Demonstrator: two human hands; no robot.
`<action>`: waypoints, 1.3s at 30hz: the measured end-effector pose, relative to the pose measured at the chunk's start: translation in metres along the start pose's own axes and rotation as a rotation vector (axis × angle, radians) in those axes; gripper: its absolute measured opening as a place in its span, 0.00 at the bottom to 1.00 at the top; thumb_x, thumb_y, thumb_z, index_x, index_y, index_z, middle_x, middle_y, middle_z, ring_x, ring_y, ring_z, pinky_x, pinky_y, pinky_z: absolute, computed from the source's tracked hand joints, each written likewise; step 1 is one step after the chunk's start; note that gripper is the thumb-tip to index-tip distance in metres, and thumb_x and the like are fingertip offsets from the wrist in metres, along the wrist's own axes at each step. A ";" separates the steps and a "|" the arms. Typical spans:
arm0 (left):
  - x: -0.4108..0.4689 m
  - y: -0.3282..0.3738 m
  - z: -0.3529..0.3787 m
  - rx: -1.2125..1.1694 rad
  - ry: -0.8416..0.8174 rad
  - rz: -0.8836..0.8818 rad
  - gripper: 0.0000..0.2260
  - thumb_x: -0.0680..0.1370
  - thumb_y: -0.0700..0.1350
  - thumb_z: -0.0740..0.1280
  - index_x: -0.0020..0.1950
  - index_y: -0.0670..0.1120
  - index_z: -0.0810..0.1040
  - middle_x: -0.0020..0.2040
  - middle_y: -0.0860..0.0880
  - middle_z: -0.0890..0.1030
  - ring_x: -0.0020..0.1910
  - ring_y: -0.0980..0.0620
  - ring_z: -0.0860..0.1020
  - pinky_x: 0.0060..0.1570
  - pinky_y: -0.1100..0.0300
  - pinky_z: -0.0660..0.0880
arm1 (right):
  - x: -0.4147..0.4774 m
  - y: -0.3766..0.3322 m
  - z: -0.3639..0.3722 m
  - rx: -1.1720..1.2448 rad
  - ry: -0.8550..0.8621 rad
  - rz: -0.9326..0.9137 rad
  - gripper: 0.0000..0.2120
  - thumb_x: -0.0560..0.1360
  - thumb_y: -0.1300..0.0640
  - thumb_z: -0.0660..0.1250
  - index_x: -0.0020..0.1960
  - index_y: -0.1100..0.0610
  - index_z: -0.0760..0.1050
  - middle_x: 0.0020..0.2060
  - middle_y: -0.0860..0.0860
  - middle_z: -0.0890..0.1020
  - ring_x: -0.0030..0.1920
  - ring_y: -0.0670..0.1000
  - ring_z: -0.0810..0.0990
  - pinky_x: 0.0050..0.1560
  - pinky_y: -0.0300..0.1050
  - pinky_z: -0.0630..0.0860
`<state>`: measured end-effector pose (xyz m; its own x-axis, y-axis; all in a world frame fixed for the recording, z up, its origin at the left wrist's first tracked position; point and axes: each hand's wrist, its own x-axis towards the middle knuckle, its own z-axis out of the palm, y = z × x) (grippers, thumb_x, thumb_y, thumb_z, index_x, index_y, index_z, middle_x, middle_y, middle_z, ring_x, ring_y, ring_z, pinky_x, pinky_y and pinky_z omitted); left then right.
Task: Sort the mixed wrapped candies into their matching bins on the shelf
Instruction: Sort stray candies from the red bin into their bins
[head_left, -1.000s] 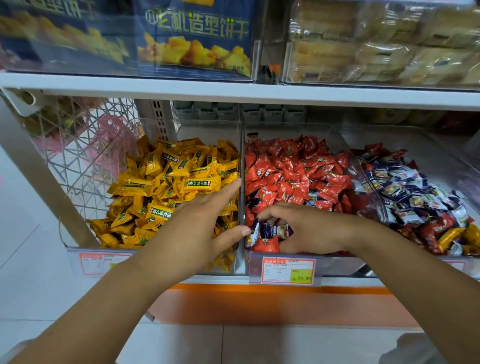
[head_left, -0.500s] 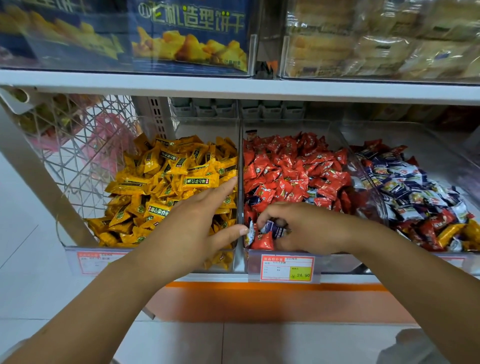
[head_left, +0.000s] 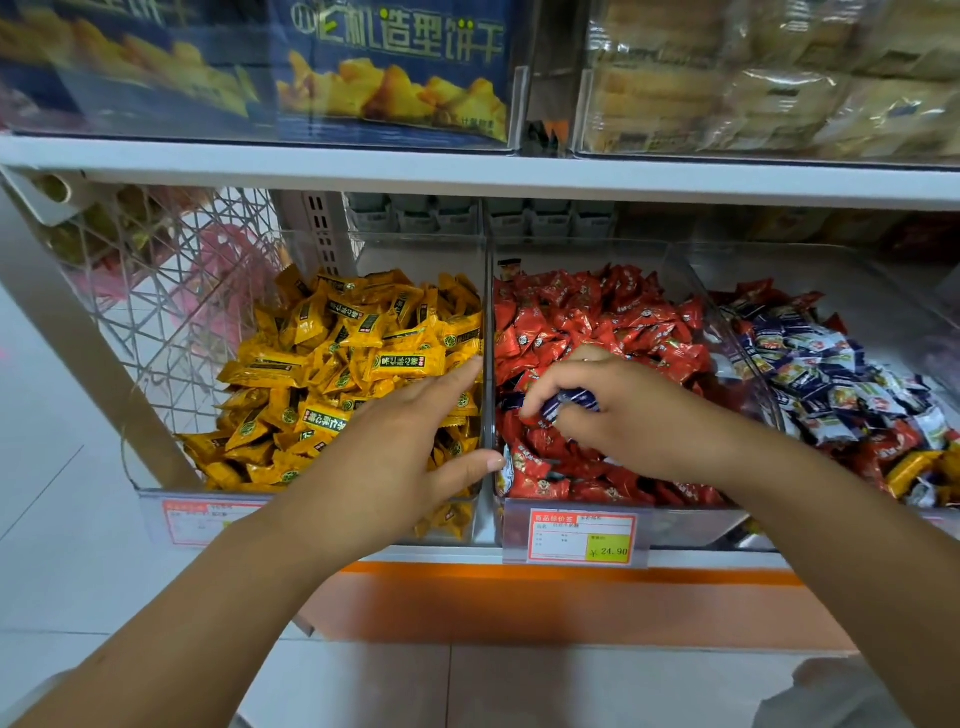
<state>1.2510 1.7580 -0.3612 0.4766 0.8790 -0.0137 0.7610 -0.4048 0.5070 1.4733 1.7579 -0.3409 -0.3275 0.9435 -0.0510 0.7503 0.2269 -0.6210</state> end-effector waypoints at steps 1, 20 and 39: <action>0.000 0.000 0.000 -0.001 0.003 0.002 0.40 0.67 0.69 0.55 0.77 0.63 0.45 0.75 0.57 0.62 0.74 0.57 0.61 0.72 0.51 0.62 | 0.001 -0.001 0.005 0.002 -0.001 -0.014 0.12 0.78 0.58 0.63 0.51 0.42 0.79 0.49 0.44 0.71 0.43 0.43 0.74 0.41 0.32 0.70; 0.002 0.002 -0.002 -0.033 0.070 0.052 0.40 0.67 0.67 0.60 0.77 0.64 0.49 0.75 0.62 0.60 0.73 0.63 0.59 0.65 0.67 0.59 | 0.002 0.011 0.029 0.063 0.019 0.005 0.11 0.75 0.50 0.70 0.57 0.46 0.76 0.43 0.43 0.80 0.41 0.40 0.78 0.42 0.36 0.74; 0.038 0.022 0.013 0.100 0.270 0.131 0.36 0.71 0.68 0.51 0.77 0.55 0.59 0.78 0.59 0.55 0.76 0.56 0.51 0.70 0.63 0.47 | -0.046 0.095 -0.074 -0.188 0.807 0.356 0.14 0.77 0.54 0.68 0.61 0.57 0.75 0.50 0.52 0.73 0.52 0.53 0.74 0.48 0.38 0.64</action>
<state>1.2912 1.7788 -0.3624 0.4497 0.8473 0.2826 0.7466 -0.5302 0.4018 1.6025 1.7539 -0.3399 0.3916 0.8321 0.3928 0.8352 -0.1423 -0.5313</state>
